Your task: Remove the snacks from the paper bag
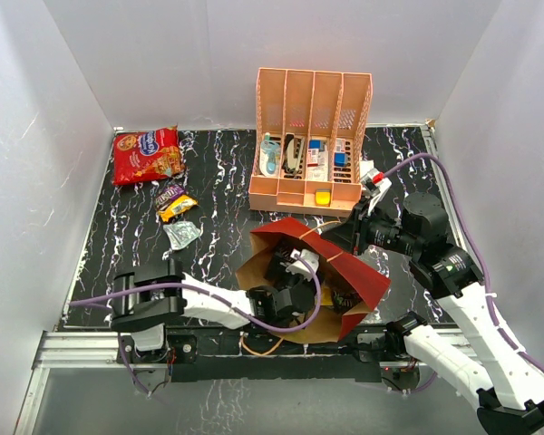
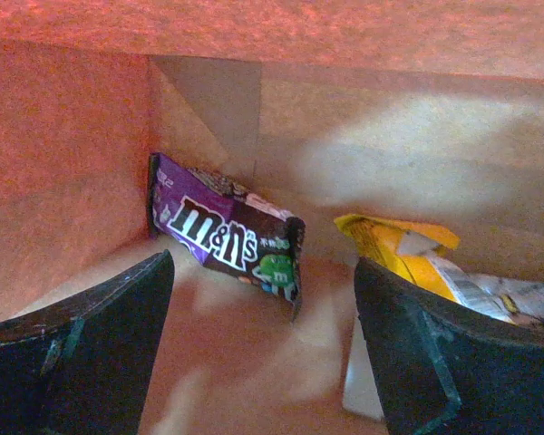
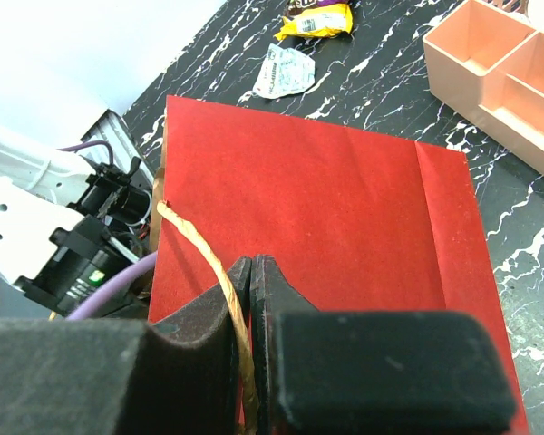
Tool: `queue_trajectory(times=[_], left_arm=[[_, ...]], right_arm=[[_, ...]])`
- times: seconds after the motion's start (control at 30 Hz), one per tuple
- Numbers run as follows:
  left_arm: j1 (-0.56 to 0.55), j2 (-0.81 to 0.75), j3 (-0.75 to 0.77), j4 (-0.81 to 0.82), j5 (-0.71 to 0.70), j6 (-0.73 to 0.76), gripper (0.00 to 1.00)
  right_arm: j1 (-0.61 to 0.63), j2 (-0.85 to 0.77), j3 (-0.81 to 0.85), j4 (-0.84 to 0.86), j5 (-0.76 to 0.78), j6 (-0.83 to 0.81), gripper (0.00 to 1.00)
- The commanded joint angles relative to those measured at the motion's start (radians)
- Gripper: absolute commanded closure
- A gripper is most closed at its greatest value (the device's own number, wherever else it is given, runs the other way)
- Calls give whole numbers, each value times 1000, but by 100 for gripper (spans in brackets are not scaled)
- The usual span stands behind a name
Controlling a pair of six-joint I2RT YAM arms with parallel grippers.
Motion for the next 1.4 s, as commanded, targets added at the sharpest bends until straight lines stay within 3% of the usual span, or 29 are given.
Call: queue_trajectory(times=[0.0,0.17,0.23,0.5,0.6,0.8,1.17,1.37], left_arm=[[33,59,25,146,-46,82,21],[68,136,28,170,-49,90,23],[81,157,27,183,-54,101,28],[90,144,37,201,-32,156,60],[90,123,57,139,-26,147,75],[89,14,102,-93,22,35,87],[90,-315,-10,-281,329,-46,92],[88,-580,-74,-363,508,-65,91]], right_arm=[[5,-4,37,24,-2,-6,92],[5,-8,42,14,-2,-5,92],[5,-12,42,12,1,-5,92],[6,-11,46,7,7,-7,92],[4,-11,46,8,5,-6,92],[5,-13,50,0,14,-11,92],[5,-12,43,14,24,-13,92],[5,-18,38,15,36,-11,92]])
